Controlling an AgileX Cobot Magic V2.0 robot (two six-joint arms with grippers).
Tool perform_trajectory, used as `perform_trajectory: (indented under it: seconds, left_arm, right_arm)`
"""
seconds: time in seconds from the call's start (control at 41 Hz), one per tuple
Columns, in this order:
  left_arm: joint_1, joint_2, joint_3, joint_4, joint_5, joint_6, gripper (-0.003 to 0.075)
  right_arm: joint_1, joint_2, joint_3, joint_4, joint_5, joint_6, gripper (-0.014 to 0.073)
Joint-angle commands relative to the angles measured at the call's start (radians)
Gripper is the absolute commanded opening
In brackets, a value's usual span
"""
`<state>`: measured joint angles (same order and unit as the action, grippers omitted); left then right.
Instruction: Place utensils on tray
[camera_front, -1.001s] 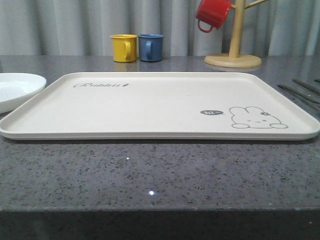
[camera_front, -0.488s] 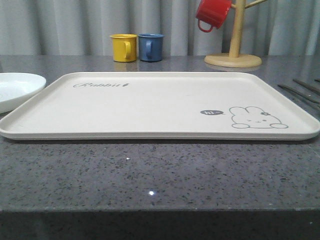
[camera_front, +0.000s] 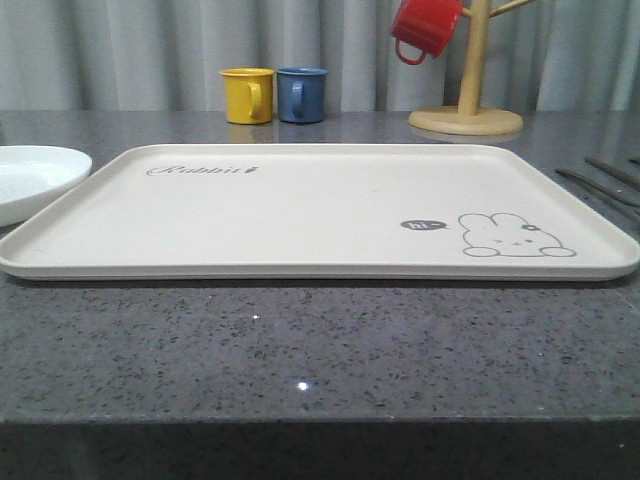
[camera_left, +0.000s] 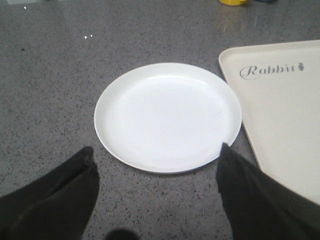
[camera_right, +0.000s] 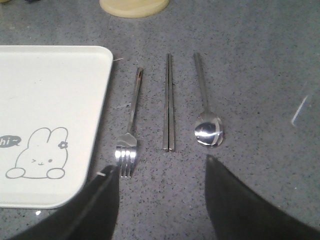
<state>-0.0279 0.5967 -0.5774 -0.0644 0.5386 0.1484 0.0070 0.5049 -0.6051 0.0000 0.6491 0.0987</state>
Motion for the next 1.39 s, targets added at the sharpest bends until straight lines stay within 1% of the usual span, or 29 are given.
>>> perform_trajectory:
  seconds: [0.0,0.171,0.391,0.464,0.513,0.586,0.659,0.732,0.854,0.928,0.976,1.147,1.221,1.294,1.367]
  left_arm:
    - [0.002,0.075,-0.055,-0.002,-0.026,-0.005,0.0517]
    - [0.002,0.235,-0.146,0.051,0.073,-0.005,0.0517]
    - [0.002,0.425,-0.237,0.072,0.084,-0.005,0.0517]
    - [0.019,0.481,-0.272,0.064,0.111,-0.009,0.0517]
    - [0.050,0.520,-0.305,0.050,0.141,-0.009,0.0517]
    - [0.144,0.586,-0.349,0.005,0.161,-0.009,0.0517]
    - [0.224,0.638,-0.382,-0.081,0.177,0.016,0.0517]
    - [0.290,0.686,-0.400,-0.221,0.179,0.127,0.0517]
    - [0.364,0.758,-0.413,-0.487,0.179,0.310,0.0517]
    - [0.380,0.795,-0.420,-0.565,0.173,0.361,0.0517]
    - [0.381,0.825,-0.428,-0.591,0.165,0.373,0.0517]
    - [0.380,0.898,-0.462,-0.595,0.152,0.373,0.0514]
    - [0.380,0.913,-0.464,-0.595,0.151,0.373,0.0500]
    - [0.380,0.921,-0.464,-0.595,0.155,0.373,0.0445]
    - [0.380,0.924,-0.464,-0.595,0.167,0.373,0.0355]
  right_arm:
    - [0.000,0.010,-0.035,-0.018,-0.062,-0.005,0.0425]
    - [0.000,0.010,-0.035,-0.018,-0.062,-0.005,0.0425]
    - [0.000,0.010,-0.035,-0.018,-0.062,-0.005,0.0425]
    - [0.000,0.010,-0.035,-0.018,-0.062,-0.005,0.0425]
    - [0.000,0.010,-0.035,-0.018,-0.062,-0.005,0.0425]
    - [0.000,0.010,-0.035,-0.018,-0.062,-0.005,0.0425]
    - [0.000,0.010,-0.035,-0.018,-0.062,-0.005,0.0425]
    - [0.000,0.010,-0.035,-0.018,-0.062,-0.005,0.0425]
    - [0.000,0.010,-0.035,-0.018,-0.062,-0.005,0.0425]
    - [0.000,0.010,-0.035,-0.018,-0.062,-0.005,0.0425]
    - [0.000,0.010,-0.035,-0.018,-0.062,-0.005,0.0425]
    - [0.000,0.010,-0.035,-0.018,-0.062,-0.005,0.0425]
    - [0.000,0.010,-0.035,-0.018,-0.062,-0.005,0.0425]
    - [0.000,0.010,-0.035,-0.018,-0.062,-0.005,0.0425]
    - [0.000,0.010,-0.035,-0.018,-0.062,-0.005,0.0425]
